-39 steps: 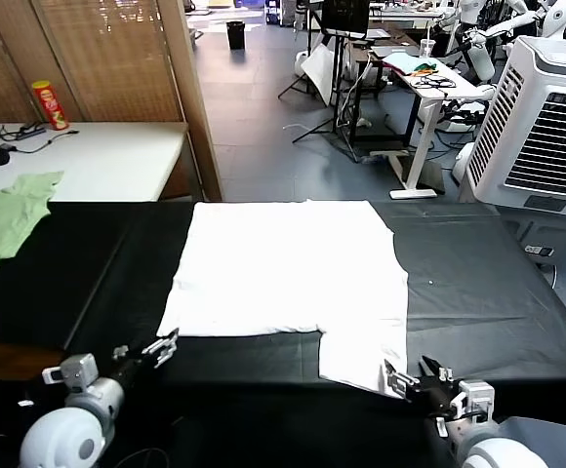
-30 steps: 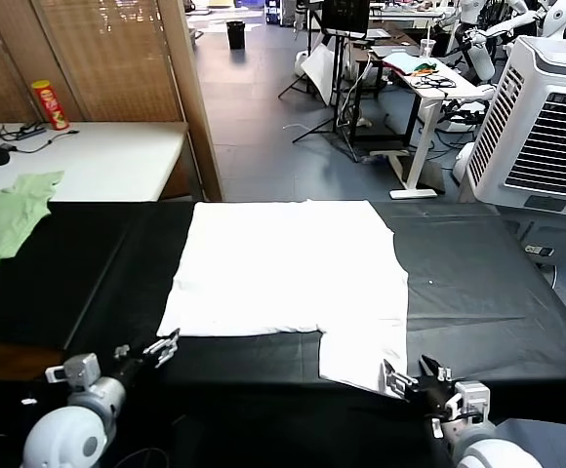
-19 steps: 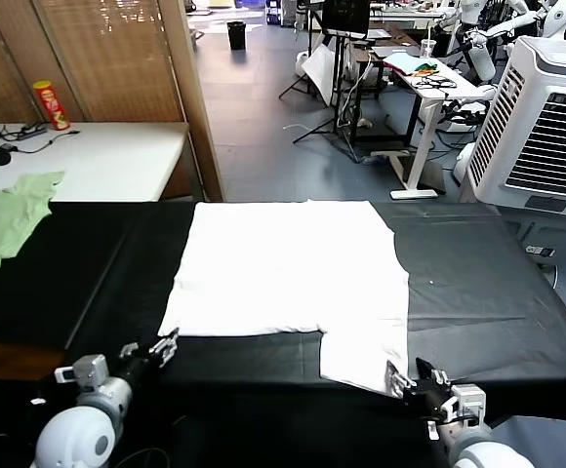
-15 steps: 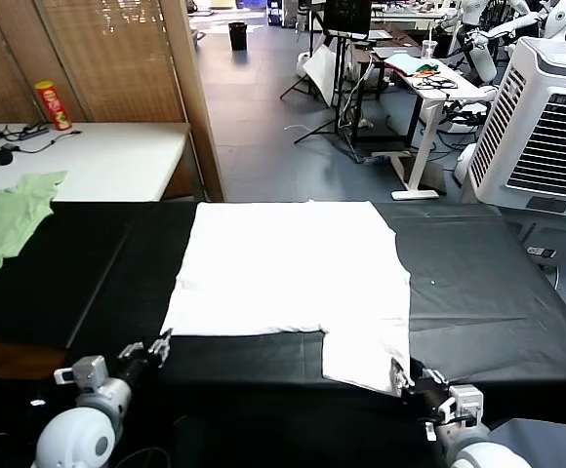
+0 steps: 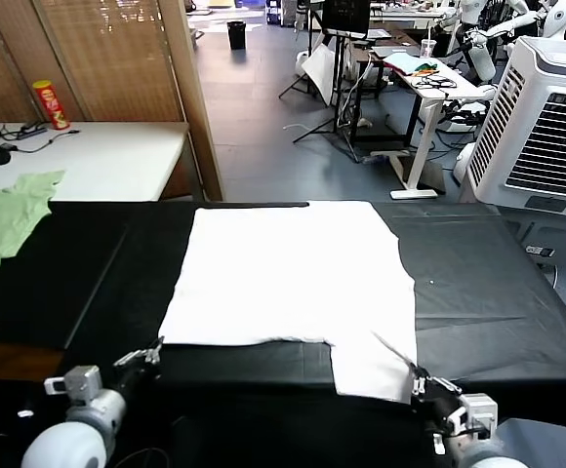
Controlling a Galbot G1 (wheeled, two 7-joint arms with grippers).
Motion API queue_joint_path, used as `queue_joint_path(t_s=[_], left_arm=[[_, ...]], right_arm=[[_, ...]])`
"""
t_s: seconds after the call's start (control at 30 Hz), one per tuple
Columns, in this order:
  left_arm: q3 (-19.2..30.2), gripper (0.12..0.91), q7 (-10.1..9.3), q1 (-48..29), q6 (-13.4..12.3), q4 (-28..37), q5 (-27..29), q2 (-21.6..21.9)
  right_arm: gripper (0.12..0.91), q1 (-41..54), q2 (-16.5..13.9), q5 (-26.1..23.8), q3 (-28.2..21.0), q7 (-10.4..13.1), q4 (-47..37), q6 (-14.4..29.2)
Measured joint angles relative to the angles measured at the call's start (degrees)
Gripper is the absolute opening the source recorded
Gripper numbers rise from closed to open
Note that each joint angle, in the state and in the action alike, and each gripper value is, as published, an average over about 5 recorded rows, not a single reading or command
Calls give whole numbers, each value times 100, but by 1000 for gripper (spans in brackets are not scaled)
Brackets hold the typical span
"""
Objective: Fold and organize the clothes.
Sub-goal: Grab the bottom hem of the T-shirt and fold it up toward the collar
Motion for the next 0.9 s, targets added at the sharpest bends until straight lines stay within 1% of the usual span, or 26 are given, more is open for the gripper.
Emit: queue_joint_path(t_s=[0.1,0.2,0.3,0.43,0.53,0.67,0.77,0.9], left_arm=[[-140,126,-14,278,-114,-243,-51,-5],[-190,126,-25,350,-258,-352,-15,-68],[-150,126,-8,218,-375,-336,52,-159],[-41,126,11,-169,-525,-185,120,-311],[40,126,-5,-531,-681,17,240,-448],[154,126,-28,-1019,-839,360,481,-647],[251,126,-12,-1342,-892,630,665,-722],[394,126,31,-1705,-935,979,867,-705]], right_arm=[[122,226,-76,185,0,-147,-168,291],[122,613,-180,371,-26,-220,-477,537],[122,1107,-315,502,-83,-265,-867,754],[122,1806,-500,531,-207,-314,-1447,1001],[122,2284,-582,535,-337,-327,-1878,1060],[122,2843,-614,481,-541,-346,-2424,1065],[122,3198,-620,388,-678,-395,-2807,1065],[122,3619,-615,267,-850,-487,-3288,1064]])
